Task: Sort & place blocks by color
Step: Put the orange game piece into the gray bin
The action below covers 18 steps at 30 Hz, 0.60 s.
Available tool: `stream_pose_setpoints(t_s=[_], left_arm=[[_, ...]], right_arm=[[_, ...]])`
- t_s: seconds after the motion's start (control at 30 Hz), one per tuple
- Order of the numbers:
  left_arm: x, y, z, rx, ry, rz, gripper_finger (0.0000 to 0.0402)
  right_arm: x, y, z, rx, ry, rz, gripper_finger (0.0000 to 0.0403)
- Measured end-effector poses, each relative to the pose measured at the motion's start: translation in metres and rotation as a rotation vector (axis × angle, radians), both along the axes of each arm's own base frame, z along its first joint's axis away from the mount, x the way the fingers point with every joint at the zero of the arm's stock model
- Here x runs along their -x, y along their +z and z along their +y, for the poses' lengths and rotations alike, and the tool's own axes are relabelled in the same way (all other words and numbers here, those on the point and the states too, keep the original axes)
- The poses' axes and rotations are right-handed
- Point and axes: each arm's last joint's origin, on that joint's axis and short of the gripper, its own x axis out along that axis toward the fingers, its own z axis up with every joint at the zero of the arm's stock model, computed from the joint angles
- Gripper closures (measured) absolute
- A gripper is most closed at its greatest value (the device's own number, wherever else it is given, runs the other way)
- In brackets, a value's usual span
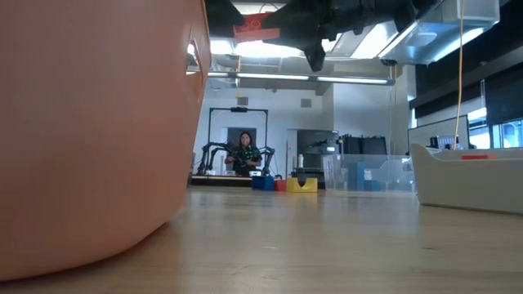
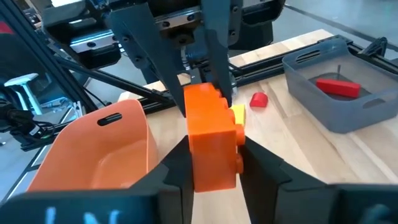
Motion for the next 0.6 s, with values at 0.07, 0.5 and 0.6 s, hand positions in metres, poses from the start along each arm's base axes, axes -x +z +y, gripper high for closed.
stream_pose_setpoints(t_s=[0.07,0.5,0.6], left_arm=[[0.001,0.001,0.002,-0.001,0.016,-0.004,0.0252],[0.032,0.055,0.022,-0.005,0.03,-0.012,0.012],[0.044,0.062,0.024,-0.011,0.045,-0.075,0.0119]], right_arm=[[0.001,0.001,-0.001,0.002,0.001,0.006,0.0309],[0.046,0.034,-0.019,0.066,-0.044,0.063,0.0309],[0.061,0.046,-0.019,0.068,-0.051,0.053,0.0309]])
